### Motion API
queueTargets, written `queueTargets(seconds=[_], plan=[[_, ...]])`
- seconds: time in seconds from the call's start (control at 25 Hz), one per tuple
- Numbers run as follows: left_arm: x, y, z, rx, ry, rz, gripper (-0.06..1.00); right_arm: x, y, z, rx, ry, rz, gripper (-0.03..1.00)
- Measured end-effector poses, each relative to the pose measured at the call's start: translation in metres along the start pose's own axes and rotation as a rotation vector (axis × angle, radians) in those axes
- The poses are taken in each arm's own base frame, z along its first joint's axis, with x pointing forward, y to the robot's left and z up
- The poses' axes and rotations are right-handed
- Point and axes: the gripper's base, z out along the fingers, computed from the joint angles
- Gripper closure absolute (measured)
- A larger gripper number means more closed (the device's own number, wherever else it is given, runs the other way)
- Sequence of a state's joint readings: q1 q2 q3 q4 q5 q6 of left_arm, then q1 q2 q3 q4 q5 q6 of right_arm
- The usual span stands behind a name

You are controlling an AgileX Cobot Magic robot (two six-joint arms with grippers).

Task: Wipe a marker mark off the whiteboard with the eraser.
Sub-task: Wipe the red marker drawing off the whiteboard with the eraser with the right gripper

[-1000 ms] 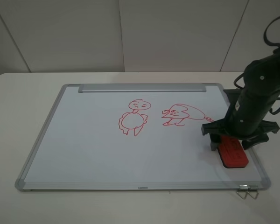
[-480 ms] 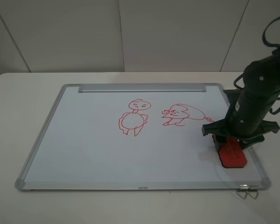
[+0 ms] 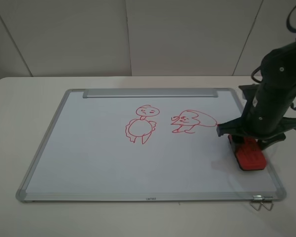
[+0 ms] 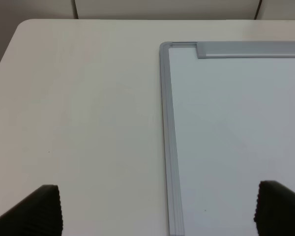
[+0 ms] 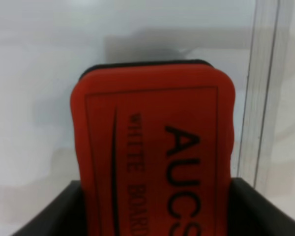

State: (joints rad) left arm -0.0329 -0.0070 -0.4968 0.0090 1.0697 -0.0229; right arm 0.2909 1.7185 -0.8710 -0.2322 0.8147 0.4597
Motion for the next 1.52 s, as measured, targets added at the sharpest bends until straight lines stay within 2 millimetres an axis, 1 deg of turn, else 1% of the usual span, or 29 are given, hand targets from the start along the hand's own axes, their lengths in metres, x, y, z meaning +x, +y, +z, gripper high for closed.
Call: queueTargets(seconds=[0.04, 0.2, 0.24, 0.32, 0.52, 0.68, 0.72, 0.88, 1.0, 1.12, 1.2, 1.36, 1.52], plan=[[0.000, 0.000, 0.000, 0.000, 0.000, 0.000, 0.16, -0.003, 0.000, -0.007, 0.005, 0.006, -0.017, 0.48], [0.000, 0.000, 0.000, 0.000, 0.000, 0.000, 0.16, -0.011, 0.004, -0.022, -0.022, 0.029, -0.071, 0.48], [0.000, 0.000, 0.000, 0.000, 0.000, 0.000, 0.16, -0.014, 0.007, -0.025, -0.026, 0.021, -0.090, 0.48], [0.000, 0.000, 0.000, 0.000, 0.000, 0.000, 0.16, -0.021, 0.020, -0.032, -0.034, -0.005, -0.132, 0.48], [0.000, 0.000, 0.000, 0.000, 0.000, 0.000, 0.16, -0.041, 0.062, -0.042, -0.044, -0.033, -0.248, 0.48], [0.000, 0.000, 0.000, 0.000, 0.000, 0.000, 0.16, -0.059, 0.108, -0.045, -0.042, -0.041, -0.351, 0.48], [0.000, 0.000, 0.000, 0.000, 0.000, 0.000, 0.16, -0.063, 0.123, -0.044, -0.044, -0.044, -0.378, 0.48], [0.000, 0.000, 0.000, 0.000, 0.000, 0.000, 0.16, -0.073, 0.166, -0.038, -0.047, -0.043, -0.447, 0.48], [0.000, 0.000, 0.000, 0.000, 0.000, 0.000, 0.16, -0.074, 0.194, -0.034, -0.047, -0.045, -0.491, 0.48], [0.000, 0.000, 0.000, 0.000, 0.000, 0.000, 0.16, -0.070, 0.219, -0.034, -0.063, -0.058, -0.533, 0.48], [0.000, 0.000, 0.000, 0.000, 0.000, 0.000, 0.16, -0.067, 0.231, -0.036, -0.072, -0.072, -0.553, 0.48], [0.000, 0.000, 0.000, 0.000, 0.000, 0.000, 0.16, -0.063, 0.252, -0.029, -0.078, -0.080, -0.606, 0.48], [0.000, 0.000, 0.000, 0.000, 0.000, 0.000, 0.16, -0.061, 0.266, -0.021, -0.085, -0.071, -0.624, 0.48]])
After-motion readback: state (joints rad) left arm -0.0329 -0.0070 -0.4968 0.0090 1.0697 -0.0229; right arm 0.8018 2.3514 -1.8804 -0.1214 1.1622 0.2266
